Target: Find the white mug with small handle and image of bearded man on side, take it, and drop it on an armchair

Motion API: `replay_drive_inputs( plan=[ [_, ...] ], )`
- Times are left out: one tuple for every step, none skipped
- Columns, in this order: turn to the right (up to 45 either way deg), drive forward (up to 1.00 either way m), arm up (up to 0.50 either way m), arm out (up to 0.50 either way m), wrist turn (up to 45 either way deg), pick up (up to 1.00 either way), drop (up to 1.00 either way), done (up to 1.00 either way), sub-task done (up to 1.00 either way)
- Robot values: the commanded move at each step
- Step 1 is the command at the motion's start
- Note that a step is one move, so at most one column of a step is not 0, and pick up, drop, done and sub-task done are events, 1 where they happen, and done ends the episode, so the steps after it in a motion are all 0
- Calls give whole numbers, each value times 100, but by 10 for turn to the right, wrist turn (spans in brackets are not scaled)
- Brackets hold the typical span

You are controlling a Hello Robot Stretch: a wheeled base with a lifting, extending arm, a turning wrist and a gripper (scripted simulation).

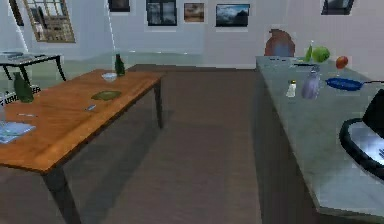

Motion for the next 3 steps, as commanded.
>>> replay_drive_inputs(
  plan=[
    [90, 0, 0, 0, 0, 0, 0, 0, 0],
    [0, 15, 0, 0, 0, 0, 0, 0, 0],
    [0, 100, 0, 0, 0, 0, 0, 0, 0]
  ],
)
